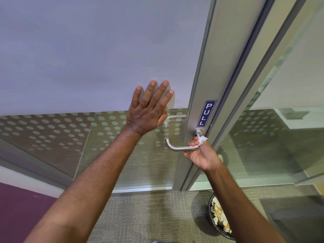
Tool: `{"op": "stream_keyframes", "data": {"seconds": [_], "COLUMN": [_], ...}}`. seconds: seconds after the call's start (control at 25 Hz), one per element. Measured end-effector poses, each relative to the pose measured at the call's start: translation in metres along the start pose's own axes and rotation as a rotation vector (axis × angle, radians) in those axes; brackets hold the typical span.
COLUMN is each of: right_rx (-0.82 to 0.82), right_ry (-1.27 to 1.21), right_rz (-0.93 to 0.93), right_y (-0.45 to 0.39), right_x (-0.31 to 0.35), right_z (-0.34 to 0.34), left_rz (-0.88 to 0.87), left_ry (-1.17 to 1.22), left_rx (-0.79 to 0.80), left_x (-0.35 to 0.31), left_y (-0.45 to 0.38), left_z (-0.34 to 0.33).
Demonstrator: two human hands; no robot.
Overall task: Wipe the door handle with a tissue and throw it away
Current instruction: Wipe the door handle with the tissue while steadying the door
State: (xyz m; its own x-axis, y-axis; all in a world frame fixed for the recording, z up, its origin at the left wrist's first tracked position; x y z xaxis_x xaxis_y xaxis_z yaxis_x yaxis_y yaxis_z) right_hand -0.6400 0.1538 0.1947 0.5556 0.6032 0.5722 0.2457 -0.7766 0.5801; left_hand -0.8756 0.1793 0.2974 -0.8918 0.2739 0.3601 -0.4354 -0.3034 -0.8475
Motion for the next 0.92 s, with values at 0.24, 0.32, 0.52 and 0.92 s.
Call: {"op": "stream_keyframes", "data": {"seconds": [0.24,0.32,0.52,0.92], "right_rx": [-0.091,-0.201,-0.253,0.216], "right_ry": [0.145,0.327,0.746,-0.122], "right_rz": [-0.033,0.028,0.065,-0.014], "right_y": [0.009,0.011,0.011,0.004], "right_x": [0.007,0.006,0.015,-0.005], "right_z": [-0.001,-0.003,-0.010,0.014], "left_rz": [-0.004,0.000,-0.002,-0.001], "left_ry": [-0.013,-0.015,-0.019,-0.017], "left_rx": [-0.012,-0.019,-0.029,-0.024], "left_x": [0.000,0.000,0.000,0.000], "left_y": [0.001,0.001,0.002,0.001], "left_z": [-0.002,-0.003,-0.003,-0.001]}}
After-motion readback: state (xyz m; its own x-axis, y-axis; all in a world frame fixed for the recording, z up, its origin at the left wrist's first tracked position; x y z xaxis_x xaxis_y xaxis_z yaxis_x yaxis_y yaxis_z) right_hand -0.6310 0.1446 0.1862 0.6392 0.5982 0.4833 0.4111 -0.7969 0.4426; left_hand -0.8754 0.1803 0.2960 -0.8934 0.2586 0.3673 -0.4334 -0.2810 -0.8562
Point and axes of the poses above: each hand's wrist, its own y-axis away from the middle knuckle, its own z-axis out of the back of the hand, x = y × z, the point moved 1 cm from there along -y, towards the middle knuckle, and after that the axes turned 8 degrees about y, right-handed, at the moved point
